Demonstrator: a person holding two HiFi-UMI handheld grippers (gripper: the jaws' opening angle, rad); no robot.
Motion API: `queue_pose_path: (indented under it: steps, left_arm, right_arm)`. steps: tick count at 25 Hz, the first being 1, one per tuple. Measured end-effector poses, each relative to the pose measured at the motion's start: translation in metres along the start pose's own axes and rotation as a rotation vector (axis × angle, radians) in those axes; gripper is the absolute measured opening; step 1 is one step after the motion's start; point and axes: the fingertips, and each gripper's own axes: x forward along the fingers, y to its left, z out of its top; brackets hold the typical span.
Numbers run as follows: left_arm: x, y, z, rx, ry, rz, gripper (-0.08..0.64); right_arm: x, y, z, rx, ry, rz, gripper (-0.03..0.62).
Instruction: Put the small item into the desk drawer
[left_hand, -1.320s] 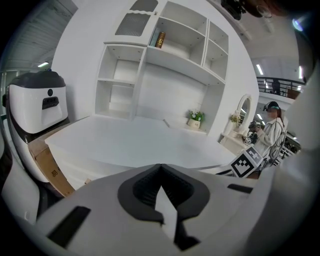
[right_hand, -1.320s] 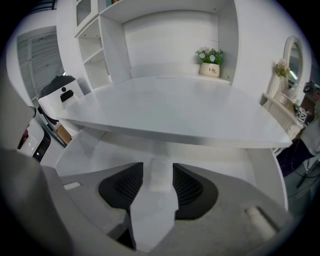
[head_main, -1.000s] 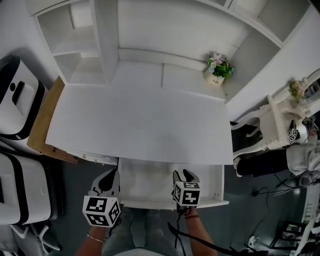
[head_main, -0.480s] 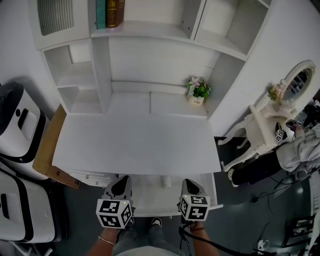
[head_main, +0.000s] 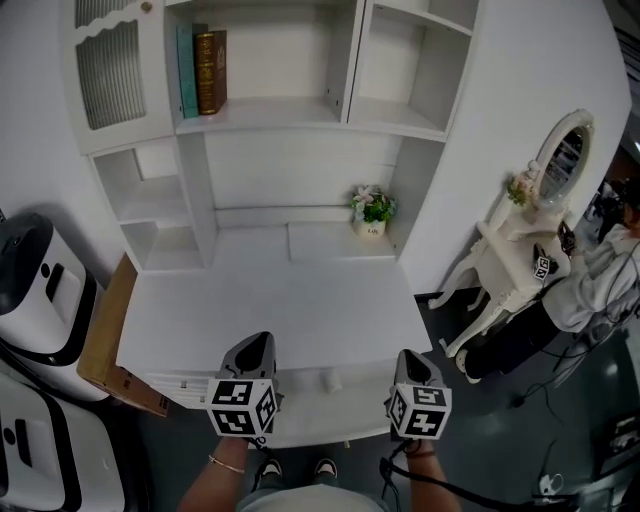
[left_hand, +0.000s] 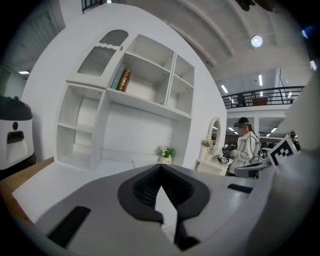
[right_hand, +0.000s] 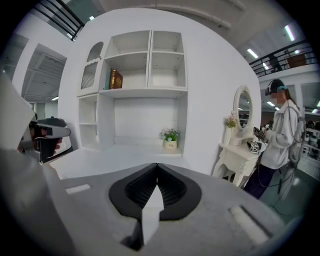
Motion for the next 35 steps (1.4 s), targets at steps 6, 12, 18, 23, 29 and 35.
queue_pose_path:
  steps: [6, 12, 18, 23, 29, 35]
  left_arm:
    - [0.009, -0.007, 0.013, 0.018, -0.013, -0.014, -0.003]
    - [0.018, -0.016, 0.013, 0.04, -0.006, -0.035, -0.003]
    - [0.021, -0.016, 0.017, 0.055, -0.003, -0.037, -0.003]
    - [0.022, -0.02, 0.014, 0.056, 0.004, -0.038, -0.003]
    - [0.023, -0.021, 0.009, 0.053, 0.015, -0.046, -0.003]
    - [0.024, -0.021, 0.008, 0.051, 0.02, -0.05, -0.003]
  right_arm:
    - [-0.018, -0.027, 0.013, 0.046, -0.039, -0.063, 0.006]
    - [-0.02, -0.038, 0.011, 0.077, -0.047, -0.092, 0.006]
    - [-0.023, -0.043, 0.014, 0.088, -0.059, -0.117, 0.006]
    - [-0.025, -0.05, 0.01, 0.107, -0.054, -0.128, 0.005]
    - [-0.027, -0.05, 0.009, 0.105, -0.049, -0.13, 0.006]
    - [-0.028, -0.047, 0.008, 0.106, -0.045, -0.126, 0.005]
